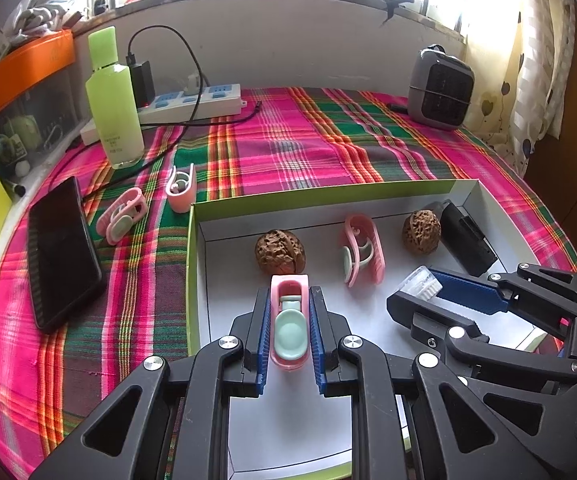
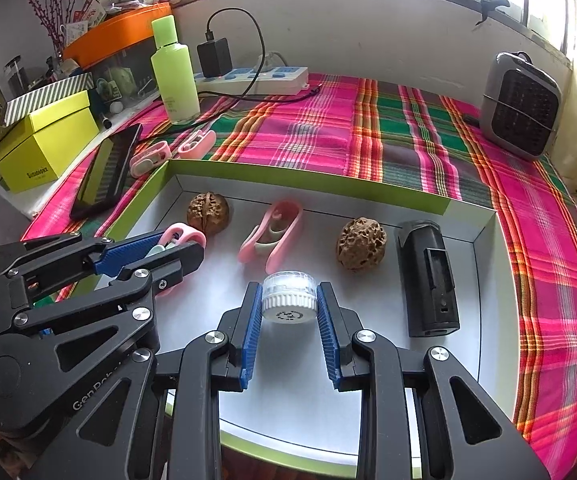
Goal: Organize objects
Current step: 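Carry the pink clip holder and white jar into the box with both grippers, then open the left gripper to drop the pink clip holder while the right gripper releases the white jar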
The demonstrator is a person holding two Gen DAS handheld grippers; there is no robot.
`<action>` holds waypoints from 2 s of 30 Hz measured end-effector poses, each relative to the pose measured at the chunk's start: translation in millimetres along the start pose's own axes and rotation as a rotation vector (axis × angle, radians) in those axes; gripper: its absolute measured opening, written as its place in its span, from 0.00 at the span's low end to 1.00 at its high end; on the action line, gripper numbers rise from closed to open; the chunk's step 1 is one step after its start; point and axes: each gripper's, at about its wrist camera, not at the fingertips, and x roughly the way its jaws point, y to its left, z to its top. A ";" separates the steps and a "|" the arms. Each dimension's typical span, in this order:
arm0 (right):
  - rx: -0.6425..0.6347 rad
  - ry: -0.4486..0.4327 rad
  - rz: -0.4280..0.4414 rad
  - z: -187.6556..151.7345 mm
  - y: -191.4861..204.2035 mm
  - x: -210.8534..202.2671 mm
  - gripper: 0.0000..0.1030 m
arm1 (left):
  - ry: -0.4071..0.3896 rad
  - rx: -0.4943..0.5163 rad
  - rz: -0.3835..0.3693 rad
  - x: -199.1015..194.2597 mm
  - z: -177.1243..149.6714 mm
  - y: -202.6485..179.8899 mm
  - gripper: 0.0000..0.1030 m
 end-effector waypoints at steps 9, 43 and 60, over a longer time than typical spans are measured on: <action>0.005 0.001 0.003 0.6 -1.0 0.1 0.28 | 0.001 0.003 0.004 0.6 0.0 -0.8 0.16; 0.027 0.002 -0.014 -0.5 -6.4 -3.7 0.30 | 0.007 0.002 0.001 -2.5 -1.1 -2.3 0.29; 0.031 -0.030 -0.004 -2.7 -8.1 -19.5 0.42 | -0.008 -0.019 0.022 -24.3 -4.3 3.0 0.39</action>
